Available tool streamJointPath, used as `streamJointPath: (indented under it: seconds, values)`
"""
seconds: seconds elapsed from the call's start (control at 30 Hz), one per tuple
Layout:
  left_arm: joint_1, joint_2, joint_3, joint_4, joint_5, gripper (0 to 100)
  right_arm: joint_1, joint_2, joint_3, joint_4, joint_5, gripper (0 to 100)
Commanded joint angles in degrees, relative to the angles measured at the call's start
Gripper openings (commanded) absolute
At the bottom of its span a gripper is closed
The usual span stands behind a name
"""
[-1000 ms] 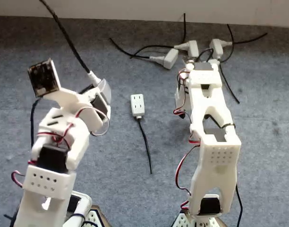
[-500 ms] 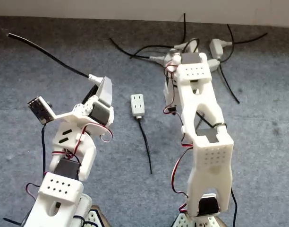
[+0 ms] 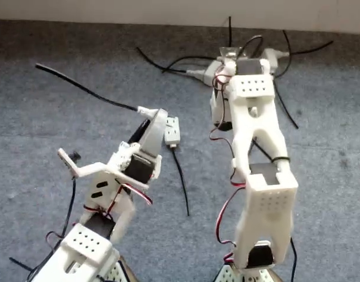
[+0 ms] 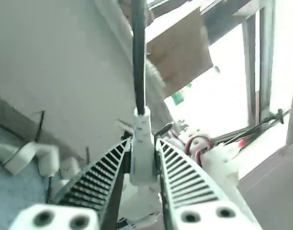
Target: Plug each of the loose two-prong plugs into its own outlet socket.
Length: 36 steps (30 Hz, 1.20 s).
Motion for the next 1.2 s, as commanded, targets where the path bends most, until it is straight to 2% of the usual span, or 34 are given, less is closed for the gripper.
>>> streamJointPath:
  seconds: [0.0,0.17,0.37,0.6,0.97,1.17]
  values:
    - [-1.9,-0.1,0.6,-0.8,7.0,1,0.4,-8.3,3.0,1.3,-0.8,0.6]
    - [-2.9,-0.1,0.4,0.8,16.4,1,-0.7,-17.9,13.0,-6.1,-4.2,0.6]
    - [-2.7,-0.1,-1.4,11.4,23.0,1,-7.4,-33.1,30.6,-17.8,-6.0,0.6]
    - [-2.9,-0.6,-1.3,14.5,23.4,1,-17.0,-46.6,42.5,-23.0,-5.1,0.6]
    - [-2.8,-0.6,-1.7,14.4,23.5,1,-19.6,-47.3,45.1,-18.6,-3.2,0.6]
    - [-2.7,-0.6,-1.7,14.4,23.5,1,-24.9,-47.3,45.1,-18.7,-3.1,0.6]
